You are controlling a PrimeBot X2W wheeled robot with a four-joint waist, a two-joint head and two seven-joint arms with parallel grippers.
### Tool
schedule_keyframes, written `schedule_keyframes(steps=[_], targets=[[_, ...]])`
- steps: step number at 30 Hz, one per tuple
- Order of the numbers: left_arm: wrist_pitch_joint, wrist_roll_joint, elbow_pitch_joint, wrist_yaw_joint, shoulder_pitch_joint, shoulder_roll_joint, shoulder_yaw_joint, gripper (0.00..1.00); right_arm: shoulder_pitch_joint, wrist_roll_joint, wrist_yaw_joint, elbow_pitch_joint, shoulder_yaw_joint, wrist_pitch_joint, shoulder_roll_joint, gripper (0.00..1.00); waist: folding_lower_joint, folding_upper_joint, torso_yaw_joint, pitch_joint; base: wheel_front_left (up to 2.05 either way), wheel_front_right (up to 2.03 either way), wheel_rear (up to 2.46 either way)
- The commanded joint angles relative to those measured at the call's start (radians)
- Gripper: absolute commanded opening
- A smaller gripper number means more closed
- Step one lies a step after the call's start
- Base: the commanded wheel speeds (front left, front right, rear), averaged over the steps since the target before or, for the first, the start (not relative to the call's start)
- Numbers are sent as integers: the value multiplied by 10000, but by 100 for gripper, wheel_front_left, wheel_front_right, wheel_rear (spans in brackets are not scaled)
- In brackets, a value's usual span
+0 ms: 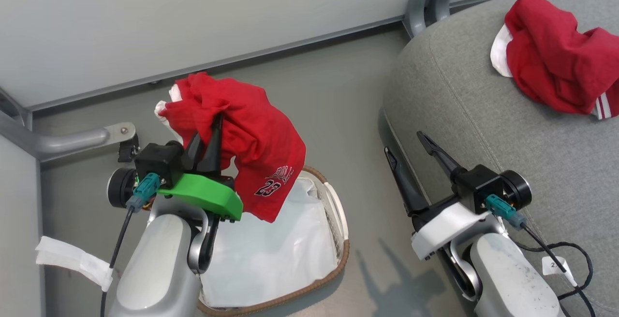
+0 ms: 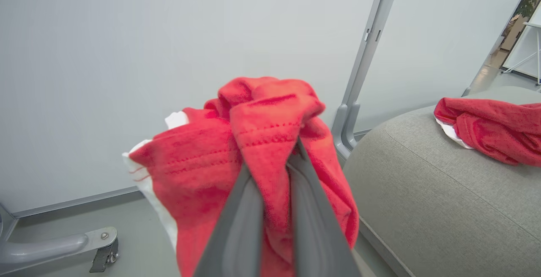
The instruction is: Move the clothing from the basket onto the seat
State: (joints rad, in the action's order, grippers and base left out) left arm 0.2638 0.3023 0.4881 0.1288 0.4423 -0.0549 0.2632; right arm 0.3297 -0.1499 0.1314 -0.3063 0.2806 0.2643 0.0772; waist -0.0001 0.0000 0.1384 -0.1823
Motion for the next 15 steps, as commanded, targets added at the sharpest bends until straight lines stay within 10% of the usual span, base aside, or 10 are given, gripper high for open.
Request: schedule_keyframes(steps=[1, 15], targets=[[10, -108, -227, 21, -91, 2, -29, 0, -211, -74, -14, -71, 27, 1, 96, 100, 1, 0, -269, 605, 0, 0, 0], [9, -129, -1779, -35, -289, 36, -15, 0, -1165, -267, -14, -422, 608, 1, 157, 100, 1, 0, -528, 1601, 0, 0, 0]])
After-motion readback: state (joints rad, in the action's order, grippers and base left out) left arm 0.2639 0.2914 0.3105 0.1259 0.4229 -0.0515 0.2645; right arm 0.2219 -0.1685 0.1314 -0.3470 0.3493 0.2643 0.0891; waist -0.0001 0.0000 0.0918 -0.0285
